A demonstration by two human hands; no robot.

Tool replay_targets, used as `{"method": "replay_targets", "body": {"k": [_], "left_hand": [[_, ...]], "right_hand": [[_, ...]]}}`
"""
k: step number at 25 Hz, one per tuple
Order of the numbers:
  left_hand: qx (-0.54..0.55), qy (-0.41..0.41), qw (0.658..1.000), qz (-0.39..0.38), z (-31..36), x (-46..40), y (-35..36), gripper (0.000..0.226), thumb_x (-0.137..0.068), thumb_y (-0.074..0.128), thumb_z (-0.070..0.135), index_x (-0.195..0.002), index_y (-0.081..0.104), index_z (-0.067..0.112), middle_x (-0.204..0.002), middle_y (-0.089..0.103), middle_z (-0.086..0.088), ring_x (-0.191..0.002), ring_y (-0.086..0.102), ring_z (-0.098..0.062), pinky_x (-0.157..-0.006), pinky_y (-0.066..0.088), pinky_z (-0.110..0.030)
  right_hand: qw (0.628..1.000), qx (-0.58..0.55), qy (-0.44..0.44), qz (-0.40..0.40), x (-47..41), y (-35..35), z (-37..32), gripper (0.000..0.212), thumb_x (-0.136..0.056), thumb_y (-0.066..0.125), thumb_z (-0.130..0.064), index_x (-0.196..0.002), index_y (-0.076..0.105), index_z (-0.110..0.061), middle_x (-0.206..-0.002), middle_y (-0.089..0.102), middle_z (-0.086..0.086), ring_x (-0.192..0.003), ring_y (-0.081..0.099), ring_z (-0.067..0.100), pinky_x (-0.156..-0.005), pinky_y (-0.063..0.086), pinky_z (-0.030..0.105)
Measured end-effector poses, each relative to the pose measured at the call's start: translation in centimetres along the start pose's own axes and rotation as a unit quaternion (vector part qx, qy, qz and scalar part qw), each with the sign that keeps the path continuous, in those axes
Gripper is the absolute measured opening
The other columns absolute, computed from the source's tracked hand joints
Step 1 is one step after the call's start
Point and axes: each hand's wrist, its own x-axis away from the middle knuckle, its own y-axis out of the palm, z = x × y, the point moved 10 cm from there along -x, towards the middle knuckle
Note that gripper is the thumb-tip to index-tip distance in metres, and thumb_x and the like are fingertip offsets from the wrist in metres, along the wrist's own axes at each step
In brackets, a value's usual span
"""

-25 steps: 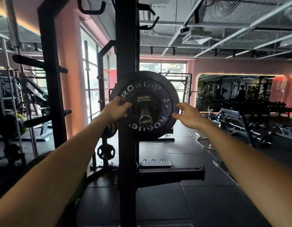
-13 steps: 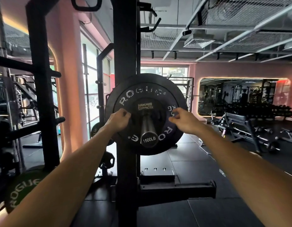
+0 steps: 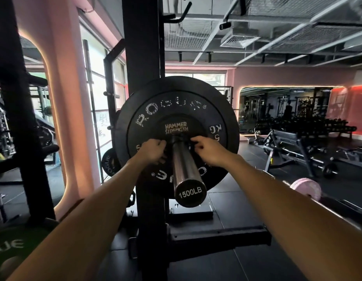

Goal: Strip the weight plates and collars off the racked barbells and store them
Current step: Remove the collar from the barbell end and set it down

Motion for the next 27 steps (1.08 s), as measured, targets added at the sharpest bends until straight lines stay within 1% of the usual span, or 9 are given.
{"method": "replay_targets", "body": {"k": [2, 4, 8, 12, 15, 19, 23, 25, 27], "left_hand": [[0.025, -0.005, 1.000, 0.003, 0.6, -0.2, 0.2, 0.041, -0.105, 0.036, 0.021, -0.068, 0.050, 0.010, -0.061, 0.056, -0.003, -0.038, 0.056, -0.007, -0.036, 0.038, -0.009], [0.040, -0.005, 0.999, 0.009, 1.0, -0.4, 0.2, 0.040, -0.105, 0.036, 0.019, -0.068, 0.048, 0.009, -0.060, 0.054, -0.005, -0.034, 0.055, 0.001, -0.036, 0.039, -0.009], [0.086, -0.012, 0.996, 0.005, 0.6, -0.6, 0.3, 0.036, -0.104, 0.038, 0.020, -0.076, 0.051, 0.002, -0.058, 0.057, -0.008, -0.041, 0.062, -0.002, -0.041, 0.043, -0.011], [0.103, -0.008, 0.995, 0.005, 0.9, -0.5, 0.0, 0.035, -0.103, 0.040, 0.021, -0.074, 0.054, 0.006, -0.065, 0.062, -0.011, -0.043, 0.064, -0.007, -0.044, 0.047, -0.013], [0.134, -0.013, 0.991, -0.009, 0.8, -0.6, 0.0, 0.033, -0.102, 0.043, 0.022, -0.076, 0.057, 0.008, -0.076, 0.064, -0.014, -0.058, 0.070, -0.025, -0.060, 0.060, -0.031], [0.149, -0.010, 0.989, -0.017, 1.0, -0.9, -0.2, 0.034, -0.102, 0.046, 0.021, -0.075, 0.059, 0.006, -0.072, 0.062, -0.013, -0.062, 0.069, -0.030, -0.069, 0.061, -0.040], [0.174, -0.017, 0.984, -0.029, 0.7, -1.3, -0.1, 0.030, -0.100, 0.050, 0.022, -0.079, 0.062, 0.006, -0.076, 0.065, -0.015, -0.063, 0.071, -0.031, -0.072, 0.061, -0.041], [0.215, -0.035, 0.976, -0.031, 0.2, -1.3, -0.1, 0.030, -0.101, 0.049, 0.022, -0.082, 0.063, 0.003, -0.078, 0.066, -0.020, -0.059, 0.070, -0.027, -0.068, 0.062, -0.039], [0.247, -0.061, 0.966, -0.033, -0.4, -1.2, 0.1, 0.035, -0.102, 0.045, 0.025, -0.093, 0.063, -0.003, -0.077, 0.067, -0.022, -0.058, 0.069, -0.026, -0.064, 0.062, -0.036]], "right_hand": [[1.000, -0.012, 0.003, 0.000, -0.5, 0.5, 0.2, 0.048, -0.094, 0.044, -0.008, -0.141, 0.045, -0.016, -0.129, 0.062, 0.009, -0.122, 0.055, 0.026, -0.106, 0.041, 0.034], [1.000, -0.027, 0.006, 0.007, -0.8, 0.9, 0.6, 0.050, -0.089, 0.045, -0.003, -0.137, 0.048, -0.015, -0.125, 0.064, 0.009, -0.120, 0.056, 0.026, -0.105, 0.042, 0.036], [0.998, -0.056, 0.012, 0.025, -1.2, 1.5, 1.3, 0.050, -0.083, 0.049, 0.000, -0.129, 0.053, -0.019, -0.110, 0.069, 0.005, -0.109, 0.061, 0.025, -0.097, 0.049, 0.037], [0.993, -0.114, 0.027, 0.025, -1.3, 2.0, 2.1, 0.054, -0.079, 0.046, 0.000, -0.128, 0.054, -0.022, -0.108, 0.068, 0.005, -0.105, 0.063, 0.026, -0.096, 0.051, 0.044], [0.989, -0.140, 0.031, 0.028, -1.2, 2.5, 2.4, 0.056, -0.077, 0.044, 0.002, -0.127, 0.053, -0.021, -0.110, 0.067, 0.007, -0.104, 0.063, 0.027, -0.097, 0.050, 0.044], [0.985, -0.165, 0.032, 0.034, -1.3, 2.9, 3.0, 0.061, -0.069, 0.043, -0.004, -0.126, 0.054, -0.022, -0.104, 0.067, 0.007, -0.100, 0.064, 0.028, -0.095, 0.051, 0.046], [0.986, -0.161, 0.031, 0.025, -1.6, 3.2, 3.7, 0.054, -0.069, 0.045, -0.007, -0.118, 0.060, -0.024, -0.084, 0.065, -0.003, -0.095, 0.065, 0.027, -0.088, 0.054, 0.041], [0.990, -0.132, 0.039, 0.036, -1.4, 2.2, 3.5, 0.045, -0.070, 0.047, -0.015, -0.107, 0.067, -0.030, -0.089, 0.068, -0.003, -0.097, 0.064, 0.025, -0.088, 0.053, 0.038], [0.995, -0.066, 0.049, 0.056, -1.2, 0.4, 2.8, 0.029, -0.078, 0.051, -0.026, -0.098, 0.071, -0.027, -0.101, 0.071, 0.001, -0.098, 0.065, 0.023, -0.090, 0.052, 0.039]]}}
